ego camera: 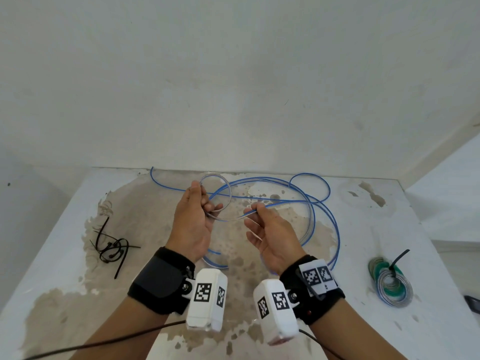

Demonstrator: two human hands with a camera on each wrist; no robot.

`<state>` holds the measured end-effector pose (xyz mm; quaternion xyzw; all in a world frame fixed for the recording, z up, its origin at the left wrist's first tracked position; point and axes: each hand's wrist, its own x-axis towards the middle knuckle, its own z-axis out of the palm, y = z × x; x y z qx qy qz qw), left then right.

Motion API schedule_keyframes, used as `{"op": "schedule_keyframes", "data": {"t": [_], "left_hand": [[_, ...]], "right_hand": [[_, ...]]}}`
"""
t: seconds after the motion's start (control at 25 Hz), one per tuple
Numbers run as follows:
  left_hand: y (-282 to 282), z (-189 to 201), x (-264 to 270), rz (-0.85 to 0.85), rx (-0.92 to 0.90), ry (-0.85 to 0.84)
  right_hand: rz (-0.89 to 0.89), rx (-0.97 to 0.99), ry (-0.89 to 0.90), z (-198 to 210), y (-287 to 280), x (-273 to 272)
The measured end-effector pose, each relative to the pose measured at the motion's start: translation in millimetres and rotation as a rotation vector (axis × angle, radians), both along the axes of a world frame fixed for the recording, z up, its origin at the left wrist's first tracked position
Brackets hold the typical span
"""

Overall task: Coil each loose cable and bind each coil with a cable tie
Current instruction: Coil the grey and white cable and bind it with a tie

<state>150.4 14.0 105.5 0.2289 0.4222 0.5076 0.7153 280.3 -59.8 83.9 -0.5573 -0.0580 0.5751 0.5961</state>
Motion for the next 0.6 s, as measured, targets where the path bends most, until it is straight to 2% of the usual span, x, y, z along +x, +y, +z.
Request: {"op": "schedule_keyframes", "data": {"t": [0.24, 0.4, 0.6], "left_hand": [[-9.0, 0.5, -1.6, -0.141, -0.079, 0.147], [-19.7, -4.5, 3.7, -0.286, -0.079, 0.286], [-25.0, -5.3, 11.2, -0.399, -0.032, 0.399]], "right_hand": [[0.152, 0.014, -0.363, 4.1, -1.4, 7.2], [0.193, 0.053, -0.475, 8.1, -5.7, 13.3], [0.252, 0.064, -0.523, 12.5, -14.4, 23.1]]}}
